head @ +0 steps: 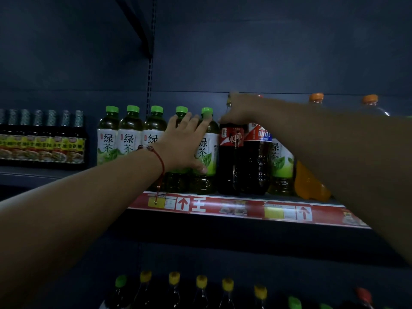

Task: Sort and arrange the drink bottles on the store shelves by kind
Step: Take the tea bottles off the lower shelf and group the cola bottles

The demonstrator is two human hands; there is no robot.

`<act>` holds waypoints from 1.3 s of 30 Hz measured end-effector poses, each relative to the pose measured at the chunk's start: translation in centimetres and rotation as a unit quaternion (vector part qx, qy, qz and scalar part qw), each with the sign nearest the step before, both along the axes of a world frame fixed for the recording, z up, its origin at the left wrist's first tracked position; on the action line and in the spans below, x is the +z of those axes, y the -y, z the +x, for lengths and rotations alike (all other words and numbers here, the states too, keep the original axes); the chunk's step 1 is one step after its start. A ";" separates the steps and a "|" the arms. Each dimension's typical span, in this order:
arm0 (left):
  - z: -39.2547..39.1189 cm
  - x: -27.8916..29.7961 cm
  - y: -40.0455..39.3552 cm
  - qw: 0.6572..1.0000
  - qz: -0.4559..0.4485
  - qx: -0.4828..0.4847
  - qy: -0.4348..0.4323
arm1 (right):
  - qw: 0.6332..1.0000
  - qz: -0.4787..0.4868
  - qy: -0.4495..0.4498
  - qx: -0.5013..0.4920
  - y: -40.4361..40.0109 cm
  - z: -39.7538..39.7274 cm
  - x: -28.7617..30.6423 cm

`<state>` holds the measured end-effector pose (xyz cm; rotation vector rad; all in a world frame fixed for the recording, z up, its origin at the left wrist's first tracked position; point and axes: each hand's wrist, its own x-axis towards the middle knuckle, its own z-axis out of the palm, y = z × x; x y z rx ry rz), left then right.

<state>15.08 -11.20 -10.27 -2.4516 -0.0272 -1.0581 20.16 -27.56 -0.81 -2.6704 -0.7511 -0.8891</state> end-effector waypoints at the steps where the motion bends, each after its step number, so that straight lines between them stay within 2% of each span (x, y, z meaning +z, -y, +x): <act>1: 0.0 0.0 0.0 1.000 0.000 0.001 0.000 | 1.000 0.009 0.010 0.006 0.1 -0.1 -0.2; 6: -0.1 -0.3 0.2 1.000 0.006 0.012 0.001 | 0.996 0.048 0.061 0.052 1.4 -0.8 -1.6; 11: -0.6 -0.5 0.5 1.000 -0.014 0.016 0.000 | 0.982 0.113 0.051 0.141 2.8 -3.5 -2.8; 16: -1.8 -1.5 1.1 0.999 -0.029 0.023 -0.003 | 0.975 0.139 0.062 0.162 3.9 -5.9 -4.5; 19: -2.5 -3.2 2.0 0.998 -0.065 -0.013 -0.013 | 0.971 0.155 0.076 0.168 5.1 -7.3 -6.2; 22: -3.6 -5.5 3.6 0.989 -0.114 -0.093 0.006 | 0.962 0.183 0.099 0.174 6.6 -9.0 -7.8; 24: -4.6 -7.3 5.2 0.972 -0.166 -0.164 0.035 | 0.956 0.201 0.108 0.183 7.7 -10.7 -8.8; 28: -6.7 -10.5 8.7 0.900 -0.325 -0.286 0.053 | 0.938 0.262 0.107 0.202 10.4 -13.8 -11.1; 30: -7.7 -11.9 10.4 0.868 -0.369 -0.327 0.055 | 0.921 0.309 0.084 0.222 12.0 -15.2 -12.4; 35: -10.2 -15.1 13.7 0.830 -0.422 -0.363 0.039 | 0.881 0.405 0.002 0.244 15.8 -17.6 -16.2; 39: -12.6 -19.7 15.1 0.806 -0.465 -0.366 -0.017 | 0.859 0.441 -0.097 0.240 18.0 -18.0 -20.6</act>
